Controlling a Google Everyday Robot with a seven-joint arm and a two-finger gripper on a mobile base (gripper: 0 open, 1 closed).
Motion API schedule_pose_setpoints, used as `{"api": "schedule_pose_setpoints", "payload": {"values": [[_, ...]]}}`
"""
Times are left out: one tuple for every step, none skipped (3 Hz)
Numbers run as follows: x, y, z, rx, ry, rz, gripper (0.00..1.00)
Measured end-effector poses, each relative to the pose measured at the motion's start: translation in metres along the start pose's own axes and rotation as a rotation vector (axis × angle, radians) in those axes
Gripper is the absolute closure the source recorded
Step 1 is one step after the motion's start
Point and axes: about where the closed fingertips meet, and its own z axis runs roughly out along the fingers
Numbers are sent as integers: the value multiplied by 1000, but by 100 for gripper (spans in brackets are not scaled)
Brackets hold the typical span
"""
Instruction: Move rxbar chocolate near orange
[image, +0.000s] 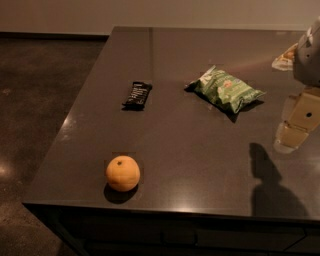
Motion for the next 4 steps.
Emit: {"api": "schedule_pose_setpoints", "payload": {"values": [[0,0,0,0,0,0,0],[-13,-14,13,-13,2,-35,0],[-37,-39,36,-33,-4,-103,0],[-63,-63,63,-45,-1,-207,0]]}}
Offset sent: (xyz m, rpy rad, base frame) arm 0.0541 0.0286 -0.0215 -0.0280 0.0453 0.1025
